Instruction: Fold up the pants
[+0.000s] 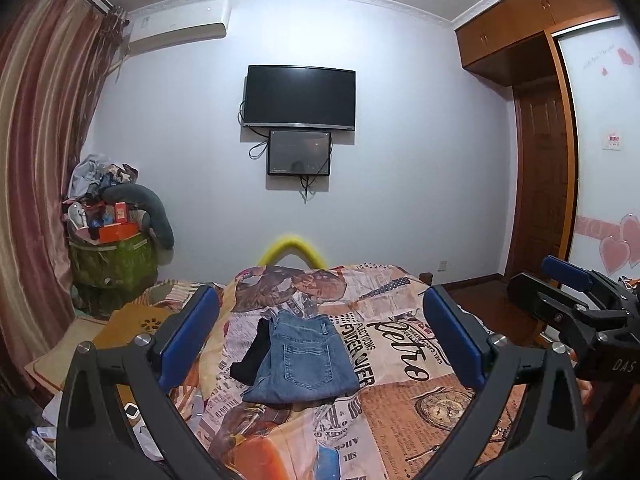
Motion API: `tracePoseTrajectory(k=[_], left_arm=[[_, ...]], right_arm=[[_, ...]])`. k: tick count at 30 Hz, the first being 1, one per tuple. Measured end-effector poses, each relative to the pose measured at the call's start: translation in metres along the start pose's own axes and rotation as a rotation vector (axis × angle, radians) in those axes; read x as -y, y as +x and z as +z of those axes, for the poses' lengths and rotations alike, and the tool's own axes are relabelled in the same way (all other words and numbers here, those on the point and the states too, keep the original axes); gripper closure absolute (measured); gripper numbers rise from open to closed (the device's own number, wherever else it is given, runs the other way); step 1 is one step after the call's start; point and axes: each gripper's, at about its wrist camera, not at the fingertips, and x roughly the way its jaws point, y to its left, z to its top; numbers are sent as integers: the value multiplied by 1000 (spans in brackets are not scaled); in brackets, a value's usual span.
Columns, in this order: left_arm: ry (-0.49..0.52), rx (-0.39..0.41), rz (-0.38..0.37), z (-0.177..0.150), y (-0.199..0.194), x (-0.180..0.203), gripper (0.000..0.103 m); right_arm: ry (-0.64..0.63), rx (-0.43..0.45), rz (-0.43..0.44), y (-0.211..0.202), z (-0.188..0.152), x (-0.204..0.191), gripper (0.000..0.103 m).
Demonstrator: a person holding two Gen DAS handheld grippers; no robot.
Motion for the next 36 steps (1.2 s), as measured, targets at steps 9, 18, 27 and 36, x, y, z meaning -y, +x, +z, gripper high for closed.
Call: tracePoseTrajectory(k=[9,18,27,36], left_arm=[[-2,-10,-17,-1,0,2,0],[-5,-14,-19,1,-1,2,0],[-11,-17,-28,1,-2,4,0],[-3,-21,-39,1,-3,8,0]], right_arm=[[4,-1,-3,-1,1,-2,1],[1,-8,-1,-3,1,-7,1],[9,-5,-2,-3,4,-6,1],[11,-5,-2,-4,4,-5,1]])
